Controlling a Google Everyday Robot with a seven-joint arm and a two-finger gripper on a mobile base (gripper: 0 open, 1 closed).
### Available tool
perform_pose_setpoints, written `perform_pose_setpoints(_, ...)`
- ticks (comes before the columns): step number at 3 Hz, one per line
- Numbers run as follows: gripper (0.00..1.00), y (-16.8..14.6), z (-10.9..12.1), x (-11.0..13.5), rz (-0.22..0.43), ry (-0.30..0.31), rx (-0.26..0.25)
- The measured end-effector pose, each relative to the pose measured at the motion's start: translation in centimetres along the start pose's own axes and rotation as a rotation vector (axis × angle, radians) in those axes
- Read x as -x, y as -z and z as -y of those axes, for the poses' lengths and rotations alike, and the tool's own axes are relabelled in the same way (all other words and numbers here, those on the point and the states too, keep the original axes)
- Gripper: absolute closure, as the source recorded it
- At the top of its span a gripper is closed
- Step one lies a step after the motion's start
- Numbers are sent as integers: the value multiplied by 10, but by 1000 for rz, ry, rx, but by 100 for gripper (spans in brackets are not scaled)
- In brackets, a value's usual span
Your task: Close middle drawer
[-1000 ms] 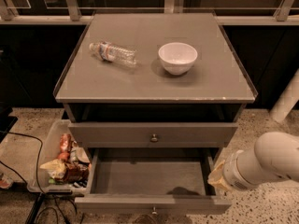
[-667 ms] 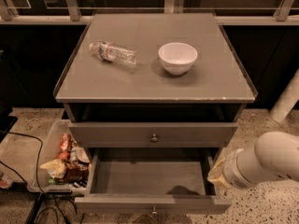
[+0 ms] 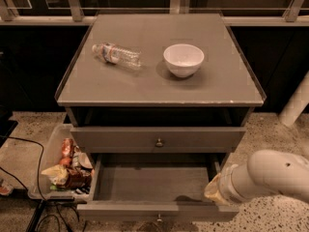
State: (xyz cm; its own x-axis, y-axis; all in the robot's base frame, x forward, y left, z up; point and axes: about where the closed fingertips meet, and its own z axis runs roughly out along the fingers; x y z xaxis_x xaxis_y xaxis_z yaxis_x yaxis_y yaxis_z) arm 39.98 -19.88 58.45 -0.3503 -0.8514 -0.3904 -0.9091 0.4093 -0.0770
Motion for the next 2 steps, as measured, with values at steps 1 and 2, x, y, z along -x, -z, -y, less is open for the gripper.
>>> perform_pose_setpoints(1, 100, -45, -29, -7, 27, -1, 66)
perform_pose_setpoints(2, 100, -78, -51, -15, 43, -17, 119)
